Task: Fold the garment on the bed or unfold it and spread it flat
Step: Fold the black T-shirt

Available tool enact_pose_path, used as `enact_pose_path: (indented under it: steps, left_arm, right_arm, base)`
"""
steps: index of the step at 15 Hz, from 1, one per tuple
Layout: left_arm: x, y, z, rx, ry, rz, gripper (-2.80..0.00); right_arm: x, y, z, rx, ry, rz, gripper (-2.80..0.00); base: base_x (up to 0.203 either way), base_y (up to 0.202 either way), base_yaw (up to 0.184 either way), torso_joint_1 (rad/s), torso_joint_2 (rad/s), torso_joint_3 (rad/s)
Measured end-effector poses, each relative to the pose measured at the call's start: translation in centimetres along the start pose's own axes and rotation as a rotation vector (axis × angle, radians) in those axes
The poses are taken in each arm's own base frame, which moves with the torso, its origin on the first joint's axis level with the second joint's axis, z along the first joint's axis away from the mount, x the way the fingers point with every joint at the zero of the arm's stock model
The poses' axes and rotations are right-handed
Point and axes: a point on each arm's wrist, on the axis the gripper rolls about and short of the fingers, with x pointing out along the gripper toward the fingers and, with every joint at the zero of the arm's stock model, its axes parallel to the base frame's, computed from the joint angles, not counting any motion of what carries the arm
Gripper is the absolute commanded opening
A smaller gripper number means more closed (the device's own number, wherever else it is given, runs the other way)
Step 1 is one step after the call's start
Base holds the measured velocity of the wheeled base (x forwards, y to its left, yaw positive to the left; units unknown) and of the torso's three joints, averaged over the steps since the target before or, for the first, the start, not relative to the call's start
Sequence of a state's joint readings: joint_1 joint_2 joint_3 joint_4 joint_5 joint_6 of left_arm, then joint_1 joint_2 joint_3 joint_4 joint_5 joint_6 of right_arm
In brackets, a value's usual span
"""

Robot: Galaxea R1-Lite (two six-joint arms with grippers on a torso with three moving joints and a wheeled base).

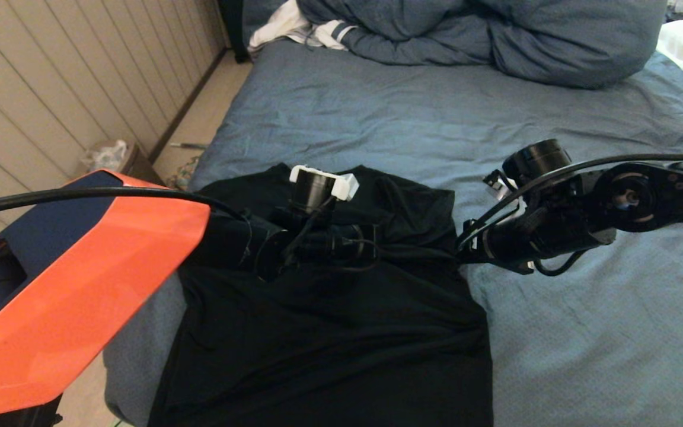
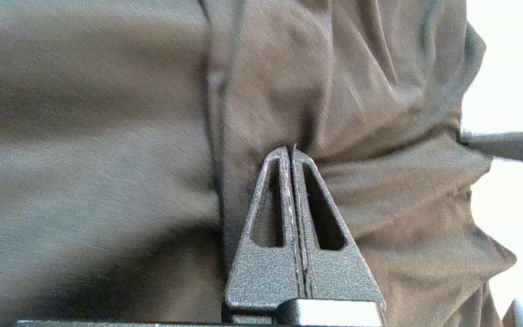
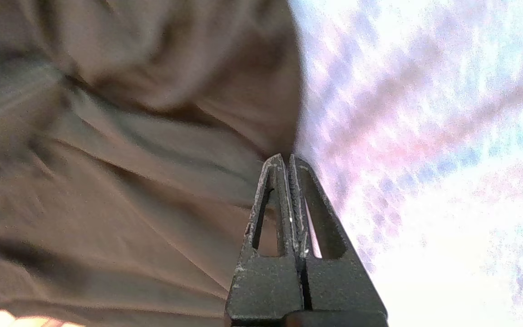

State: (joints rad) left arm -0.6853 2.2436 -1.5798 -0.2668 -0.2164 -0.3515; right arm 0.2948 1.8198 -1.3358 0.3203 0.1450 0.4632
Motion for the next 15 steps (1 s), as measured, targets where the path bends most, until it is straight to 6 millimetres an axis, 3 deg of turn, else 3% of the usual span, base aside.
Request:
enact_pose_path:
  steps: [3,7,12,15]
  left_arm:
    - [-0.3,0.4,0.8,-0.003,-0.021,0.006,-2.8]
    - [-1.0,0.7,1.9,-0.012,-0.048,0.012,-2.8]
    - [-2.8,-0.6,4.1,-0.005,-0.106,-0.012,-2.8]
    - [-2.8,-2.2,5.7,0.009,-0.137,-0.047,-2.8]
  right_arm:
    - [-0.2,-1.7,-1.1,0.025,0.009,0.006,-2.8]
    - [-2.0,-2.8,-1.2,0.035,-0.014,0.009,-2.8]
    - [-5.5,-1.3,0.6,0.008,-0.141,0.072,-2.8]
    - [-5.1,0.0,1.3,-0.009,-0.151,0.108,-2.8]
  base:
    - [0.0,0.0,0.0,0.0,0.0,0.0]
    - [0.0,0.0,0.0,0.0,0.0,0.0]
    - [0.0,0.0,0.0,0.0,0.0,0.0]
    - [0.0,0.0,0.0,0.0,0.0,0.0]
